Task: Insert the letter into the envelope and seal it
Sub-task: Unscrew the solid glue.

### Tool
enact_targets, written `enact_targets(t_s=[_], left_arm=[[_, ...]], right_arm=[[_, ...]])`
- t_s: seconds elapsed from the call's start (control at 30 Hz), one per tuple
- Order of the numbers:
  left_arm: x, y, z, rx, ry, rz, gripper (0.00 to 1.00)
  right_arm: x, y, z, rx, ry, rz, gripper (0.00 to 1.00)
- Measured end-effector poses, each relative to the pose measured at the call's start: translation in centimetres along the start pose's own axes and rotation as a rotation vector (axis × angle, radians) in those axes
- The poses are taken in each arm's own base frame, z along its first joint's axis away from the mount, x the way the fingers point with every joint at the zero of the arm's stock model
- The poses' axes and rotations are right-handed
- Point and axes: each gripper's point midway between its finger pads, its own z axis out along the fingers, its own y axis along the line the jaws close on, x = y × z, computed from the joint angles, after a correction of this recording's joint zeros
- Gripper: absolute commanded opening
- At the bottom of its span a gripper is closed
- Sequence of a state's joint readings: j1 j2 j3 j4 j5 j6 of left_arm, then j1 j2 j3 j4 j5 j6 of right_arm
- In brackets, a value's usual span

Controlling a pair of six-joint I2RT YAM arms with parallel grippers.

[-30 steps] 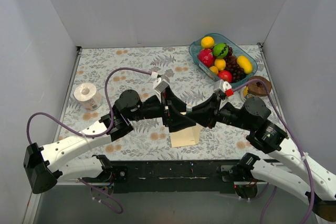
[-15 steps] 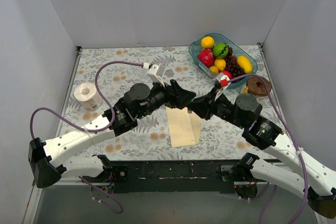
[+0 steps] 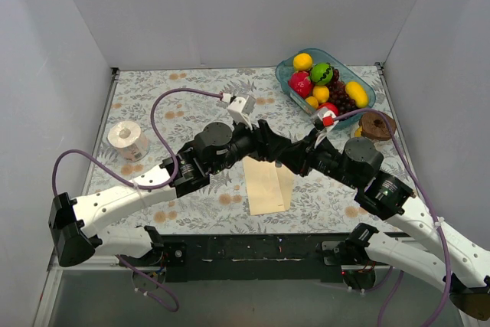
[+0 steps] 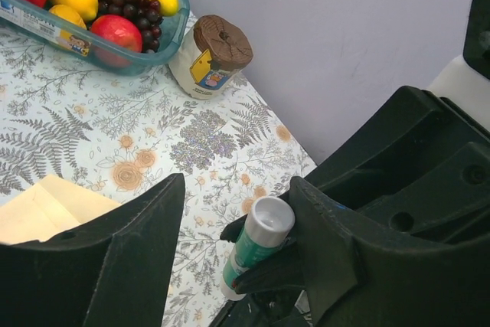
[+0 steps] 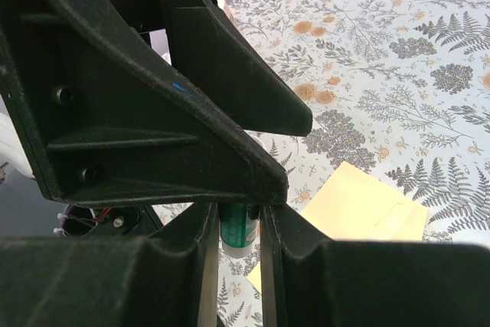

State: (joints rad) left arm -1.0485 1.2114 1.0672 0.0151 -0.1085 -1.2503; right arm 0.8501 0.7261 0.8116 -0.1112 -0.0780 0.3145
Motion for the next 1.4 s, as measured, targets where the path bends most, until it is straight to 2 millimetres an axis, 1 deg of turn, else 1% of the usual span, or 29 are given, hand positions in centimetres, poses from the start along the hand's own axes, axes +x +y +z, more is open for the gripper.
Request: enact_targets(t_s=[0.07, 0.1, 0.13, 0.17, 0.2, 0.47, 0.57, 0.63, 0.67, 0.7, 0.73, 0.8, 0.83, 0.9, 1.0, 1.1, 1.17, 1.27, 1.4], left_arm=[[0.1, -0.1, 0.0, 0.004, 0.001, 0.018, 0.47], [0.0, -0.3, 0.0, 0.007, 0.0, 0.027, 0.41], [0.1, -0.5, 0.0, 0.012, 0.0, 0.038, 0.22], [0.1, -0.7, 0.0, 0.017, 0.0, 0.045, 0.1], [0.2, -1.1, 0.0, 0.027, 0.0, 0.044, 0.01], [0.4, -1.7, -0.2, 0.05, 0.006, 0.102, 0.0], [0.3, -3.1, -1.0, 0.132, 0.003, 0.118, 0.0], [0.1, -4.6, -2.4, 0.229, -0.003, 0.125, 0.0], [-0.1, -5.4, -3.3, 0.283, -0.005, 0.132, 0.06], [-0.1, -5.9, -4.0, 0.325, -0.007, 0.134, 0.23], [-0.4, -6.7, -4.9, 0.381, -0.011, 0.137, 0.68], [-0.7, -7.4, -5.7, 0.434, -0.021, 0.135, 0.79], [-0.9, -7.3, -5.8, 0.431, -0.031, 0.121, 0.87], [-1.5, -6.4, -5.4, 0.391, -0.055, 0.101, 0.9], [-2.3, -4.6, -4.6, 0.283, -0.095, 0.059, 0.91], [-2.6, -2.6, -3.5, 0.161, -0.115, 0.031, 0.9], [-2.8, -1.8, -2.7, 0.1, -0.113, 0.023, 0.89], [-3.1, -1.5, -1.8, 0.056, -0.106, 0.024, 0.86], [-3.4, -1.8, -1.5, 0.045, -0.1, 0.033, 0.82]], right_arm=[[0.1, 0.0, 0.0, 0.002, 0.002, 0.001, 0.01], [0.1, 0.0, 0.0, 0.002, 0.003, 0.001, 0.01], [0.1, 0.0, 0.0, 0.002, 0.004, 0.001, 0.01], [0.1, 0.0, -0.1, 0.002, 0.005, 0.001, 0.01], [0.2, -0.1, -0.1, 0.004, 0.009, 0.002, 0.01], [0.5, 0.2, -0.4, -0.011, 0.018, -0.006, 0.01], [0.1, 1.5, -1.1, -0.092, 0.01, -0.044, 0.01], [-0.3, 3.1, -1.7, -0.185, -0.003, -0.077, 0.01], [-0.5, 4.4, -2.1, -0.26, -0.011, -0.099, 0.01], [-0.7, 5.2, -2.4, -0.307, -0.017, -0.112, 0.01], [-1.0, 6.3, -2.8, -0.369, -0.027, -0.127, 0.01], [-1.5, 7.1, -3.1, -0.414, -0.042, -0.144, 0.01], [-1.8, 7.1, -3.1, -0.405, -0.051, -0.148, 0.01], [-2.4, 6.2, -2.6, -0.334, -0.059, -0.135, 0.01], [-3.5, 3.6, -1.4, -0.173, -0.083, -0.099, 0.01], [-3.1, 1.8, -0.1, -0.075, -0.062, -0.063, 0.01], [-2.4, 0.5, 0.8, -0.017, -0.036, -0.038, 0.01], [-1.4, -1.0, 1.5, 0.055, -0.003, -0.01, 0.01], [-1.7, -1.5, 1.3, 0.082, -0.017, 0.005, 0.01]])
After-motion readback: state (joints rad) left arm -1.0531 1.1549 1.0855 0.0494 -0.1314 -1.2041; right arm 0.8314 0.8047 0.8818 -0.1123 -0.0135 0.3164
